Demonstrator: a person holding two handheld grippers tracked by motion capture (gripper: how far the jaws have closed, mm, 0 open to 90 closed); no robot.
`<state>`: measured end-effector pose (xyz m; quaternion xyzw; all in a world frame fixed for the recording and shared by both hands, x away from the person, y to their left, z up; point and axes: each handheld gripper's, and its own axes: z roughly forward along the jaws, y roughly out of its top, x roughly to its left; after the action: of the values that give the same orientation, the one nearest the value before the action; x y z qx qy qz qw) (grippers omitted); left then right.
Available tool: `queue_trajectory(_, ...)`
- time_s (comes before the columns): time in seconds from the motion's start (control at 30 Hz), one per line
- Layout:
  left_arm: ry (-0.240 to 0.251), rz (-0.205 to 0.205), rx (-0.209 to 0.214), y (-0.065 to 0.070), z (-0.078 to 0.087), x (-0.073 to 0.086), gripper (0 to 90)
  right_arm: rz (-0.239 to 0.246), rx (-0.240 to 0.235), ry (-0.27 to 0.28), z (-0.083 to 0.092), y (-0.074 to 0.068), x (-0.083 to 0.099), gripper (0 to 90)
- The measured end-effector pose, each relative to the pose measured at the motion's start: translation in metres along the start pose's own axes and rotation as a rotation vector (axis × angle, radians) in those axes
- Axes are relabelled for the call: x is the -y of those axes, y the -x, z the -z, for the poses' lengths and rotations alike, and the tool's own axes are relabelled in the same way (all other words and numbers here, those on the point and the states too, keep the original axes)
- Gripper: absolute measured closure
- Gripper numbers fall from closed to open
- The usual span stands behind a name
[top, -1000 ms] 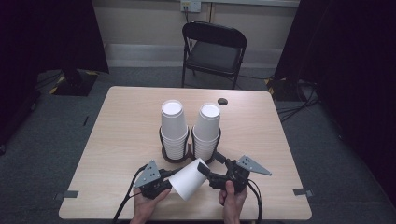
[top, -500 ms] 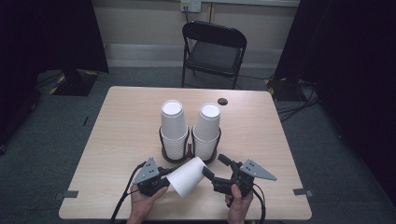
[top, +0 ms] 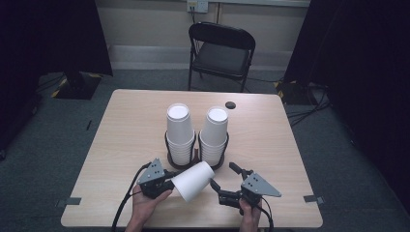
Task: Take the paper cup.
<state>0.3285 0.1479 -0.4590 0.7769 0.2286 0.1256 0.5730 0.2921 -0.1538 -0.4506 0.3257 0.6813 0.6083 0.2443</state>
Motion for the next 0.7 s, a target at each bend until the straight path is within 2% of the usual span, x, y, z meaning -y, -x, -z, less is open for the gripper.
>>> queue_trajectory(0.07,-0.015,-0.001,0.0,-0.001,0.0,-0.003,86.1,0.009,0.031,-0.028,0.0,-0.002,-0.001,14.0)
queue_trajectory(0.17,-0.035,-0.001,0.006,-0.003,0.0,-0.007,86.1,0.042,-0.021,-0.035,0.003,-0.004,-0.001,13.2)
queue_trajectory(0.23,-0.05,0.005,0.01,-0.006,0.0,-0.009,86.1,0.073,-0.018,-0.037,0.003,-0.005,-0.002,13.5)
queue_trajectory(0.43,-0.092,0.011,0.025,-0.009,-0.001,-0.017,86.0,0.174,-0.072,-0.066,0.0,-0.01,0.0,13.5)
queue_trajectory(0.47,-0.104,0.021,0.031,-0.011,-0.001,-0.019,86.0,0.182,-0.079,-0.067,0.0,-0.011,0.0,13.5)
queue_trajectory(0.57,-0.121,0.018,0.037,-0.012,-0.002,-0.023,86.0,0.208,-0.093,-0.088,-0.002,-0.013,0.001,13.8)
queue_trajectory(0.7,-0.155,0.014,0.042,-0.013,-0.003,-0.028,86.0,0.211,-0.113,-0.101,-0.005,-0.012,0.005,14.0)
